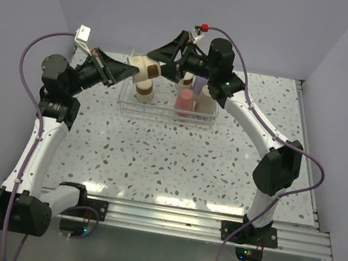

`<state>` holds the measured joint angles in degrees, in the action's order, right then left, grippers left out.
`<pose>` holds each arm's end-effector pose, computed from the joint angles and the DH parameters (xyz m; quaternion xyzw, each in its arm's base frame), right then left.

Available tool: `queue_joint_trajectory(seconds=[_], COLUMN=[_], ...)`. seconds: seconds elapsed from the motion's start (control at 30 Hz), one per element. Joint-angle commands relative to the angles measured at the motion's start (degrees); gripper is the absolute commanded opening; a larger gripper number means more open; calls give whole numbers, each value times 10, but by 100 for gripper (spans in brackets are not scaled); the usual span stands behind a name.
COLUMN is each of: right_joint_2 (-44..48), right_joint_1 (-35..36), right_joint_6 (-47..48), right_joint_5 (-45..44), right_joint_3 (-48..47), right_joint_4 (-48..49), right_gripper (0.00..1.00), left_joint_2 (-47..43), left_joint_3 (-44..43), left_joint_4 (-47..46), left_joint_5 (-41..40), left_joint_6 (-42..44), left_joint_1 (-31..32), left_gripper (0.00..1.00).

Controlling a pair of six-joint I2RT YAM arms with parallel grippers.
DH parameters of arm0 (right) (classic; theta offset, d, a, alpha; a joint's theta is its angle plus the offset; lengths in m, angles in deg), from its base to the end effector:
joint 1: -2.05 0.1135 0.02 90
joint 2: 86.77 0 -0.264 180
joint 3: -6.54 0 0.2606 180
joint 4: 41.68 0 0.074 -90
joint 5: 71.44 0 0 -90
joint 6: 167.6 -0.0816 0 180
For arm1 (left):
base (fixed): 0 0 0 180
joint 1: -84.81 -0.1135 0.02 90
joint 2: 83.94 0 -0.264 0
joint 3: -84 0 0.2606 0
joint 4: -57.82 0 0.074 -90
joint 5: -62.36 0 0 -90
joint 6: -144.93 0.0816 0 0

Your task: Load the cups into the dish rack

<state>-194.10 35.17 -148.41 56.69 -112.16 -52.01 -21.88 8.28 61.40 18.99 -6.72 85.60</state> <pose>0.3848 0.3112 0.4194 -0.0067 0.7020 0.6722 0.2352 0.2767 -0.0631 0.4310 -0.0372 0.6622 -0.5822 0.4702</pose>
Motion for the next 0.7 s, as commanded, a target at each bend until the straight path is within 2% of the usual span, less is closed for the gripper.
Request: queue_joint_trajectory(seconds=[0.0, 0.43, 0.53, 0.67], right_joint_2=[48, 44, 39, 35], right_joint_1=[5, 6, 10, 12], right_joint_6=[26, 5, 5, 3], right_joint_5=[5, 7, 10, 12], right_joint_3=[21, 4, -3, -2], right_joint_4=[-9, 4, 4, 11], right_gripper=[98, 98, 95, 86], left_joint_2=[-21, -21, -17, -13], left_joint_3=[8, 27, 32, 38], left_joint_4=[-72, -107, -102, -120], left_joint_5=[-34, -26, -29, -30], left_joint_6=[-29, -52, -57, -66], left_joint_1=[2, 2, 1, 2], left_gripper=[0, 0, 0, 0])
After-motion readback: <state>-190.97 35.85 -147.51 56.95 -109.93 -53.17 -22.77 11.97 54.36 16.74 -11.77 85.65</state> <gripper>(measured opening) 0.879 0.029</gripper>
